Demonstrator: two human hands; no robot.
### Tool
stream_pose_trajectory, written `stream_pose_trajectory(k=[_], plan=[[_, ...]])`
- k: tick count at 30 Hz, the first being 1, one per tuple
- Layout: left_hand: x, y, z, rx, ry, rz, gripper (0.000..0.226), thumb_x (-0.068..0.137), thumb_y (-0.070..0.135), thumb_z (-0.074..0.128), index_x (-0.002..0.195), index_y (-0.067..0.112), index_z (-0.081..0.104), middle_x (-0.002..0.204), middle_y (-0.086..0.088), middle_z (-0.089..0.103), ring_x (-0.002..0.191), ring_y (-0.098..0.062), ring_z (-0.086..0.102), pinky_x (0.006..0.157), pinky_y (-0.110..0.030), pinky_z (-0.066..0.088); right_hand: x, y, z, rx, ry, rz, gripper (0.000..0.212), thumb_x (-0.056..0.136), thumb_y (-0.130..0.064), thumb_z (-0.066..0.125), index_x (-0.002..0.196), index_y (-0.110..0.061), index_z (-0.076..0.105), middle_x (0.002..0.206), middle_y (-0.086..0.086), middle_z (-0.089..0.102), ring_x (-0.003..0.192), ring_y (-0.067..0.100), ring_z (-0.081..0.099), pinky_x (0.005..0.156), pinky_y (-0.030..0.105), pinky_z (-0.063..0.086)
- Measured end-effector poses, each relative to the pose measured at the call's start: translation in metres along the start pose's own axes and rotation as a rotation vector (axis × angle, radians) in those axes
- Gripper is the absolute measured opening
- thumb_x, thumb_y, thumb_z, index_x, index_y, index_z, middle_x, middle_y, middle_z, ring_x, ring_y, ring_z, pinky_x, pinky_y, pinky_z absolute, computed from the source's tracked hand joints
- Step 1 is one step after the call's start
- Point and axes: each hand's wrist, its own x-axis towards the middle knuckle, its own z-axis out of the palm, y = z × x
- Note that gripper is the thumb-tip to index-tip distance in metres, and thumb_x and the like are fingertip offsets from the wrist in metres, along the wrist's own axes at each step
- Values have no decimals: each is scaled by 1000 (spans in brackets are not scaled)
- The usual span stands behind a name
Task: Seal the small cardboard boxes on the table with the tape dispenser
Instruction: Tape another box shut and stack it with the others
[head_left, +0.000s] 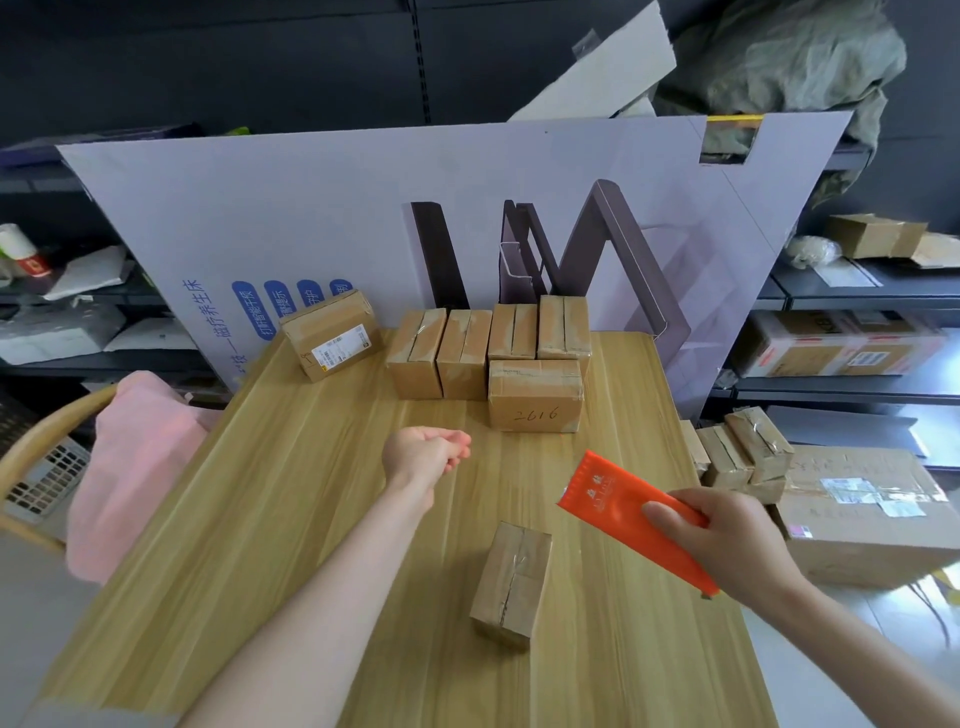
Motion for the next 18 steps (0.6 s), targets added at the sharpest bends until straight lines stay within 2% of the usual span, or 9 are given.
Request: stream_pose_trajectory(k=[2, 5, 9, 11, 13, 16, 18], plan=[[2, -18, 8, 16, -22, -23, 4, 80, 6, 74, 77, 9, 75, 67, 2, 73, 60, -8, 64, 55, -19, 47, 4, 10, 0, -83, -17, 2, 23, 82, -48, 66, 67, -31, 68, 51, -6, 62, 40, 9, 58, 40, 28, 45], [1, -54, 24, -33, -18, -97, 4, 81, 12, 75, 85, 10, 75, 71, 3, 74, 63, -9, 64, 56, -20, 46, 15, 16, 8, -287, -51, 9, 38, 82, -57, 61, 57, -30, 59, 49, -9, 57, 45, 4, 56, 40, 20, 32], [2, -89, 37, -47, 39, -187, 7, 82, 22, 76, 87, 19, 73, 84, 10, 67, 81, -11, 59, 78, -26, 45, 29, 29, 24, -372, -134, 38, 40, 82, -63, 55, 60, -29, 58, 55, -9, 59, 39, 6, 57, 28, 15, 31], [4, -99, 40, -35, 34, -225, 8, 81, 24, 77, 84, 23, 69, 83, 12, 61, 84, -11, 53, 81, -29, 42, 34, 38, 31, -377, -146, 54, 41, 81, -65, 54, 62, -28, 60, 56, -8, 61, 38, 8, 59, 28, 14, 33], [8, -108, 44, -8, 28, -224, 8, 82, 23, 76, 80, 26, 68, 80, 15, 60, 81, -9, 52, 77, -26, 43, 38, 46, 39, -437, -144, 64, 43, 81, -66, 53, 62, -28, 59, 56, -9, 60, 40, 8, 59, 29, 14, 31], [9, -114, 53, 56, 40, -181, 14, 84, 25, 74, 73, 31, 67, 77, 20, 60, 71, 2, 52, 57, -16, 38, 47, 58, 52, -514, -149, 84, 46, 82, -66, 51, 62, -25, 58, 57, -10, 59, 46, 9, 60, 35, 14, 29], [11, -119, 58, 92, 46, -170, 14, 84, 27, 73, 73, 33, 68, 76, 21, 62, 71, 6, 52, 53, -15, 36, 56, 63, 60, -539, -166, 106, 47, 82, -66, 50, 62, -24, 56, 59, -10, 59, 50, 11, 60, 39, 16, 29]])
